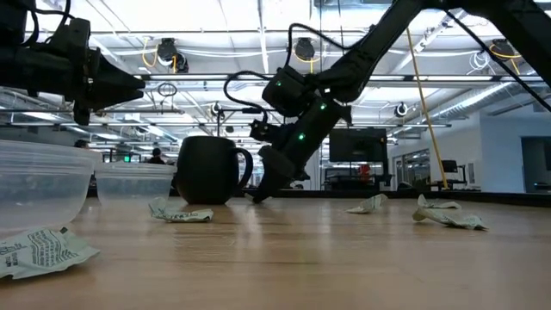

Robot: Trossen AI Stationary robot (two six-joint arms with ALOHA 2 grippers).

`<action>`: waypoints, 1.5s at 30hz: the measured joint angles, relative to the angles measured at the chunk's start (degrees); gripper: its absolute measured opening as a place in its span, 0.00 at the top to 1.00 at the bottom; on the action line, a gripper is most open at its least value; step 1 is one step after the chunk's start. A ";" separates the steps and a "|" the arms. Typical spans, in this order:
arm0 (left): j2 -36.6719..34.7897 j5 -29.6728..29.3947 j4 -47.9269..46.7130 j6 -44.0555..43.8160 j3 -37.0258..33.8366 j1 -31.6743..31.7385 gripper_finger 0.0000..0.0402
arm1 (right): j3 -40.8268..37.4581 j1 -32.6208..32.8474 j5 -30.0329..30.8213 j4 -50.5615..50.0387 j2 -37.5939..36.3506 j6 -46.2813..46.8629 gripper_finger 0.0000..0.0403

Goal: Pick and place Stevia / Truvia into bins
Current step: Put the green stevia packet into the top transparent container

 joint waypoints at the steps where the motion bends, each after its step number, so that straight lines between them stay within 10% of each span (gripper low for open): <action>1: 0.02 0.00 0.00 0.00 0.00 0.00 0.72 | -0.02 0.95 0.11 -1.55 -0.49 1.03 1.00; 13: 0.00 0.25 -1.46 -5.10 0.00 0.00 0.72 | -0.53 15.56 13.34 -19.65 -10.95 9.33 1.00; 23: 0.00 2.64 4.51 -6.68 0.00 -0.04 0.72 | -0.16 18.96 -1.76 20.34 -12.05 0.72 1.00; 32: -0.03 3.69 21.15 11.75 4.05 -0.06 0.72 | 1.36 16.34 -6.22 45.06 1.53 0.67 1.00; 45: 0.02 1.69 17.33 16.33 7.89 -0.04 0.72 | 14.65 10.97 -5.75 36.85 11.49 6.52 1.00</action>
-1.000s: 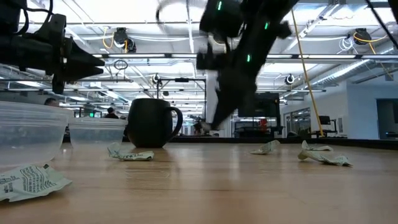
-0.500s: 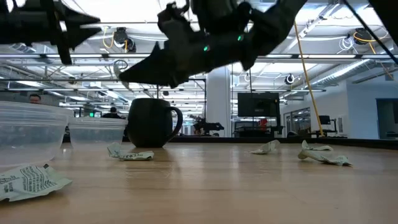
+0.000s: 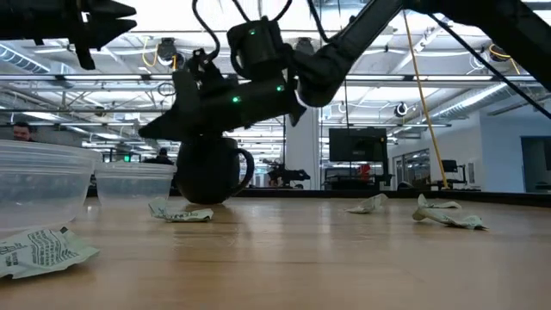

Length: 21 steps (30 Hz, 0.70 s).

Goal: Pick and place Stevia / Truvia into bins
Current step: Put the green stevia packet into the top transparent container, then put the green stevia packet into the bottom transparent container

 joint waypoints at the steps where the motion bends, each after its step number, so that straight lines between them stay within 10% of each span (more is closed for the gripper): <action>1: -0.02 -0.22 0.15 -0.02 0.00 0.00 0.72 | -0.05 0.01 0.07 -1.05 -0.08 0.00 1.00; 21: 0.00 -0.46 -0.70 -0.17 0.00 0.02 0.72 | -0.14 -0.70 2.20 -1.59 -0.02 -5.14 0.93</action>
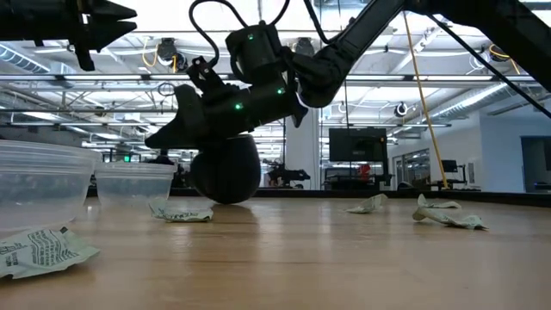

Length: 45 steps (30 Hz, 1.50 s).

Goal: Pick and place Stevia / Truvia into bins
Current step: Put the green stevia packet into the bottom transparent container

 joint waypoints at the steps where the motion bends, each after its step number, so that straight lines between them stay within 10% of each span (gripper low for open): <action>1: -0.02 0.00 0.02 0.02 0.00 0.00 0.72 | -0.03 -0.02 -0.01 0.17 -0.20 -0.36 0.93; 35: 0.00 -0.20 -1.58 -0.31 0.00 0.00 0.72 | -0.04 -0.09 0.05 -2.85 -5.99 -6.47 0.93; 45: -0.02 0.69 -2.20 2.61 0.00 -0.11 0.72 | 0.00 0.80 0.15 -31.56 -22.66 -11.39 0.93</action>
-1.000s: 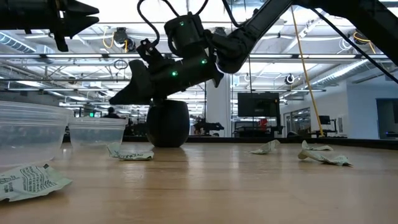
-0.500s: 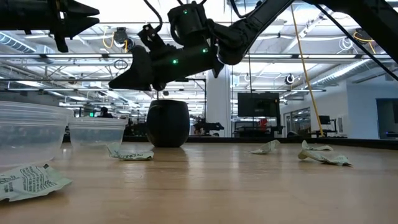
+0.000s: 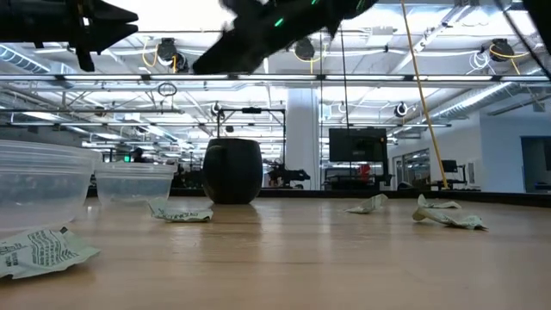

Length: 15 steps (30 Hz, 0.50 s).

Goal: Pick and place Stevia / Truvia into bins
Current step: Put the green stevia packet into the bottom transparent container

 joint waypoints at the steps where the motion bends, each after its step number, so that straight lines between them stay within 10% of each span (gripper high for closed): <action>1: 0.00 0.83 -0.32 0.34 0.00 -0.05 0.72 | 0.00 0.17 0.01 -4.78 -2.53 0.04 0.93; 8: 3.14 9.01 -1.58 0.18 3.67 -1.92 0.72 | -1.35 5.28 10.29 -29.65 -19.48 -0.36 0.99; 15: 15.11 2.38 -22.41 3.71 22.66 -3.59 0.72 | -14.24 9.36 22.73 -31.38 -37.98 2.69 0.99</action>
